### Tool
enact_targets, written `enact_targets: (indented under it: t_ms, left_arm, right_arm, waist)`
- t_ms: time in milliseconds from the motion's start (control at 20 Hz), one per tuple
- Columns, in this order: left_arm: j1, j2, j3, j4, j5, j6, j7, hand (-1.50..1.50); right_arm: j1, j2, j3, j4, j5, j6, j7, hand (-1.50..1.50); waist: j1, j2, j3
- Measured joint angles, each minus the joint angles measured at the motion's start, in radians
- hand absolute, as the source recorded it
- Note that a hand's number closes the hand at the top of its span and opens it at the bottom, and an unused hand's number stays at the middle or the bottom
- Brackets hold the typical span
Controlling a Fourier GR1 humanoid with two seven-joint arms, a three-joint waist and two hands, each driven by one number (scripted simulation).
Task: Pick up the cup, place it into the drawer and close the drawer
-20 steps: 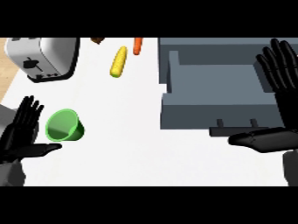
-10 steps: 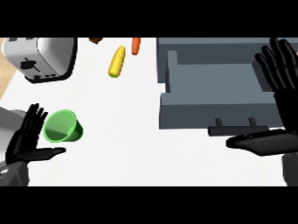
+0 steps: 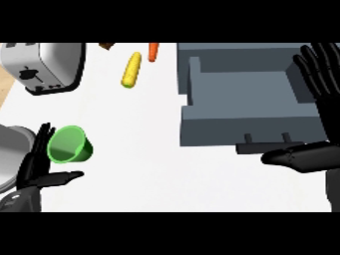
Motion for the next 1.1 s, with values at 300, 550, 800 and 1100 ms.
enact_targets:
  t_ms: [300, 550, 800, 1100]
  left_arm:
    - [-0.037, -0.003, 0.002, 0.031, -0.008, 0.01, -0.017, -1.5]
    - [-0.046, -0.018, -0.001, 0.043, -0.016, 0.014, -0.038, -1.5]
    - [-0.066, -0.025, -0.001, 0.05, -0.013, -0.028, -0.023, 1.5]
    - [-0.063, -0.051, -0.011, 0.006, -0.019, -0.036, -0.06, 1.5]
  right_arm:
    - [0.016, -0.002, -0.007, 0.003, -0.007, 0.011, -0.013, -1.5]
    - [0.007, -0.006, -0.009, 0.003, -0.007, 0.013, -0.008, -1.5]
    - [0.009, -0.016, -0.017, 0.023, -0.008, 0.027, -0.025, -1.5]
    - [0.015, -0.016, -0.021, 0.017, -0.001, 0.02, -0.022, -1.5]
  waist:
    - [-0.004, 0.001, 0.0]
    - [-0.008, 0.003, -0.001]
    - [-0.01, 0.005, -0.001]
    - [-0.01, 0.004, -0.002]
